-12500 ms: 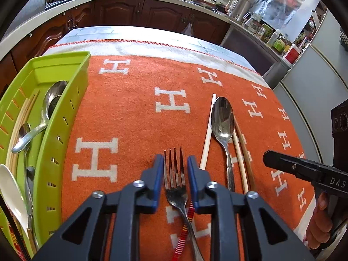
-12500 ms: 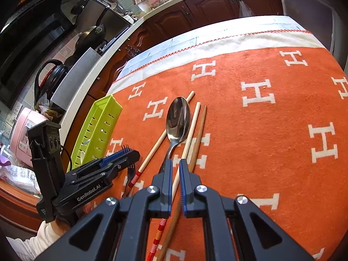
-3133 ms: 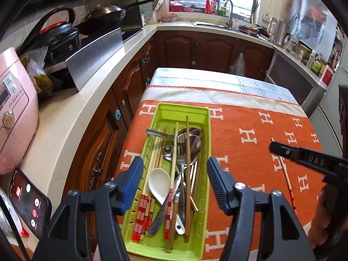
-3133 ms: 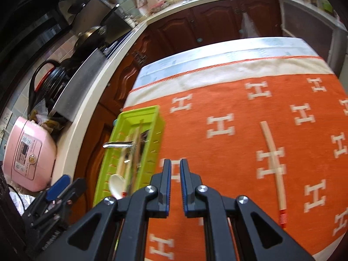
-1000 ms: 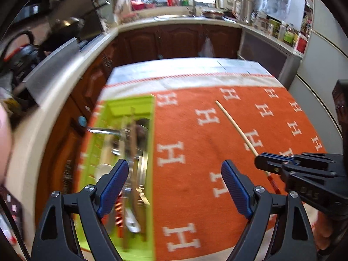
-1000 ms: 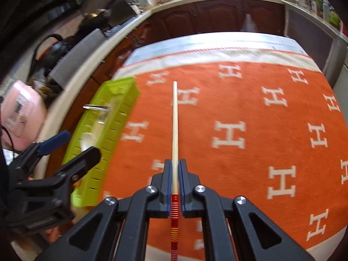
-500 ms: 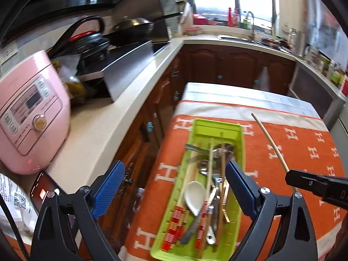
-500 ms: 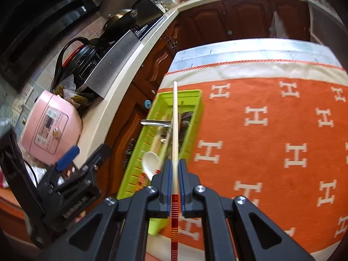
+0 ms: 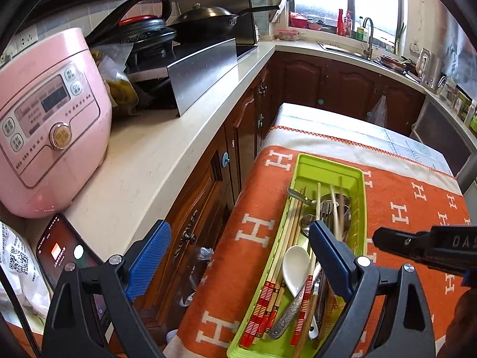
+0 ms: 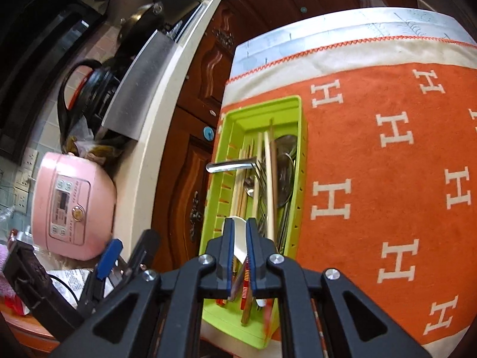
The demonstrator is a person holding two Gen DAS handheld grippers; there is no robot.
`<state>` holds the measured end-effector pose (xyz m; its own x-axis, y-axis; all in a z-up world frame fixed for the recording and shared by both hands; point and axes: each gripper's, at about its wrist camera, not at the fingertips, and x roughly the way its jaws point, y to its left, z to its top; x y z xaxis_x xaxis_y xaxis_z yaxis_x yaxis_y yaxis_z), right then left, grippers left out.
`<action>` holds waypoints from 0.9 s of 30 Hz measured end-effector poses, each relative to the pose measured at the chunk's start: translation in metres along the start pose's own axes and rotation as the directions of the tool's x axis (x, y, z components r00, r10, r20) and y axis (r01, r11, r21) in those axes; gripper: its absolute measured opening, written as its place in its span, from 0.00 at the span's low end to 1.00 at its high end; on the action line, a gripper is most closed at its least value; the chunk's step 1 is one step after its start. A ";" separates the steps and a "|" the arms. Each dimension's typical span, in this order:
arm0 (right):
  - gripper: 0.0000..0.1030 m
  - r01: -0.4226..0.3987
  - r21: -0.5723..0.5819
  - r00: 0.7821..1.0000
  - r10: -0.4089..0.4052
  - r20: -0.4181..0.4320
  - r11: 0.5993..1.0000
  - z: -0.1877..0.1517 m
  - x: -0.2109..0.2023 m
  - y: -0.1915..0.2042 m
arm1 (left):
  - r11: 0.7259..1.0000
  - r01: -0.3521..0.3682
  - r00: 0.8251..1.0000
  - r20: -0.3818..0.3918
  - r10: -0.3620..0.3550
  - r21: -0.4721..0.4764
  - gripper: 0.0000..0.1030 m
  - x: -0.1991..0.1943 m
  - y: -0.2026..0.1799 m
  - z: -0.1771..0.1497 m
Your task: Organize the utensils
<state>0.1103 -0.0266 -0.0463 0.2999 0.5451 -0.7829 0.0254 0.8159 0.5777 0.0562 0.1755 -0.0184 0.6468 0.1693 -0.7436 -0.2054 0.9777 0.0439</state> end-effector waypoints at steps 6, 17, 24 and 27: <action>0.20 0.030 -0.042 0.999 -0.029 0.013 0.999 -0.004 0.001 0.000 | 1.000 0.022 0.999 -0.023 -0.022 -0.009 0.90 0.006 0.000 -0.001; 0.20 0.147 -0.148 0.987 -0.134 0.090 0.978 -0.016 -0.017 -0.015 | 0.996 0.084 0.995 -0.051 -0.083 0.018 0.90 0.004 -0.013 -0.005; 0.20 0.206 -0.199 0.971 -0.175 0.161 0.958 -0.027 -0.041 -0.027 | 0.987 0.146 0.986 -0.085 -0.140 0.064 0.90 -0.010 -0.034 -0.011; 0.22 0.225 -0.205 0.963 -0.186 0.194 0.952 -0.031 -0.054 -0.035 | 0.979 0.189 0.976 -0.128 -0.177 0.082 0.99 -0.014 -0.050 -0.017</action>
<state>0.0635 -0.0784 -0.0308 0.4688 0.3358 -0.8170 -0.1039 0.9395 0.3265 0.0451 0.1218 -0.0212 0.5735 -0.0242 -0.8188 -0.0188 0.9989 -0.0427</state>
